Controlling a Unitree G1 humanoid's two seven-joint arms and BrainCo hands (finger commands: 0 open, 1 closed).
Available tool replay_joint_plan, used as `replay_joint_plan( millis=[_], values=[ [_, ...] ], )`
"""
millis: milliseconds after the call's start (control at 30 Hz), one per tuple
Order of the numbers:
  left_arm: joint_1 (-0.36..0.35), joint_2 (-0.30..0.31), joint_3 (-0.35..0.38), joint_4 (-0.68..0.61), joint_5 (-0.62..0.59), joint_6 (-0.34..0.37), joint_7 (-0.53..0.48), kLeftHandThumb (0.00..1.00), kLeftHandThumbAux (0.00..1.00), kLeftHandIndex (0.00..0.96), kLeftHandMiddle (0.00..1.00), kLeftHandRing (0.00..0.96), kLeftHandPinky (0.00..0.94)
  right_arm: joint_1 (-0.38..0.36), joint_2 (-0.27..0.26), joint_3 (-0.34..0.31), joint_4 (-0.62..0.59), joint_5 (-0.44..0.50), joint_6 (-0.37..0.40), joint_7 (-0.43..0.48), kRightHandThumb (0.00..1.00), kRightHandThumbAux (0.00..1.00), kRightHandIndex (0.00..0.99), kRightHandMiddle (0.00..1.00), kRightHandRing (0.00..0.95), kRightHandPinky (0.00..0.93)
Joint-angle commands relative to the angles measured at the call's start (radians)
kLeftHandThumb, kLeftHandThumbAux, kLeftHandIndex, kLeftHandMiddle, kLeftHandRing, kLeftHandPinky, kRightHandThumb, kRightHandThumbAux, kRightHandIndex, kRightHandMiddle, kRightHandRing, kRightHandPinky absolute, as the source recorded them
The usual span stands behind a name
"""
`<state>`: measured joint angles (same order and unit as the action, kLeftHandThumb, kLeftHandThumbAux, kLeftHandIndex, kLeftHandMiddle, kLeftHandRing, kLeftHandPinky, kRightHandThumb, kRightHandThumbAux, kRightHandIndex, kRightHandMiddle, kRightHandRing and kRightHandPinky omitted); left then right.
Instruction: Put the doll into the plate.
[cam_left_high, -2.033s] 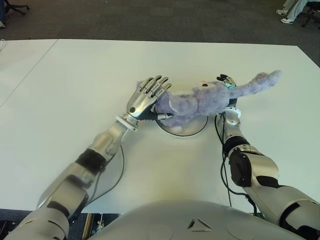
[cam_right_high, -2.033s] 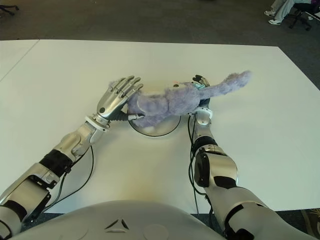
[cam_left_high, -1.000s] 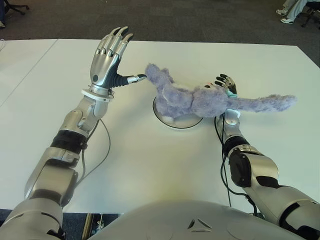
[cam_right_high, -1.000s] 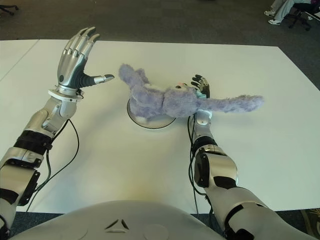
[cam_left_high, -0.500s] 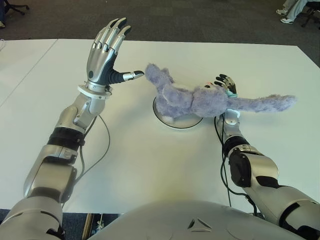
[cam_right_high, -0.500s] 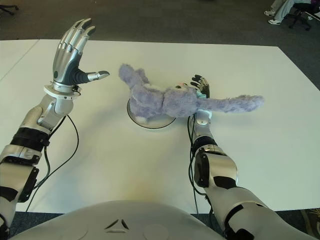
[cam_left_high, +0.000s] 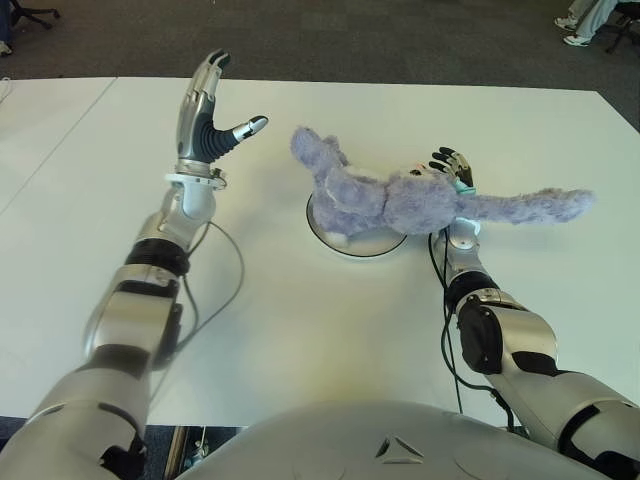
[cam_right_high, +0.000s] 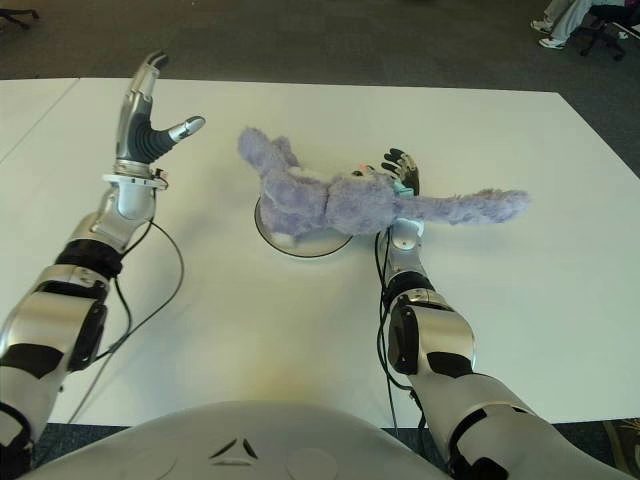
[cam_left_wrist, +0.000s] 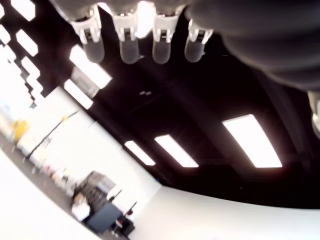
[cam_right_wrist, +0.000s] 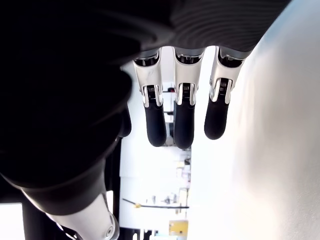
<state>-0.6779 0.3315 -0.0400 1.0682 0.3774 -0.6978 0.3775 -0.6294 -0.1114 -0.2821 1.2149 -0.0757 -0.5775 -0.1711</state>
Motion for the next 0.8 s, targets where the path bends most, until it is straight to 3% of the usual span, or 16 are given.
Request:
replay_joint_plan(
  millis=[33,200,333,533,800],
  values=[
    [-0.026,-0.159,0.181,0.22,-0.273,0.127,-0.337,0.0,0.427,0.0,0.01,0.0,0.0,0.228,0.09,0.008,0.151,-0.006,0.143,-0.009,0.275,0.861,0.22,0.262,0.265,0.265],
    [-0.017,-0.164,0.265,0.257,-0.357,0.215,-0.381,0.0,0.459,0.0,0.017,0.0,0.0,0.231,0.091,0.009,0.15,-0.008,0.138,-0.014,0.265,0.864,0.214,0.258,0.262,0.263],
    [-0.017,-0.172,0.3,0.267,-0.39,0.244,-0.393,0.0,0.471,0.0,0.022,0.0,0.0,0.231,0.092,0.008,0.15,-0.005,0.137,-0.014,0.272,0.874,0.217,0.261,0.264,0.271],
    [0.018,-0.254,0.39,0.278,-0.485,0.294,-0.397,0.0,0.494,0.0,0.025,0.0,0.0,0.233,0.091,-0.002,0.149,0.007,0.139,0.003,0.293,0.873,0.222,0.26,0.261,0.269],
    [0.065,-0.324,0.427,0.281,-0.527,0.331,-0.39,0.0,0.471,0.0,0.019,0.0,0.0,0.234,0.092,-0.013,0.148,0.016,0.132,0.015,0.314,0.881,0.228,0.263,0.263,0.266]
  ],
)
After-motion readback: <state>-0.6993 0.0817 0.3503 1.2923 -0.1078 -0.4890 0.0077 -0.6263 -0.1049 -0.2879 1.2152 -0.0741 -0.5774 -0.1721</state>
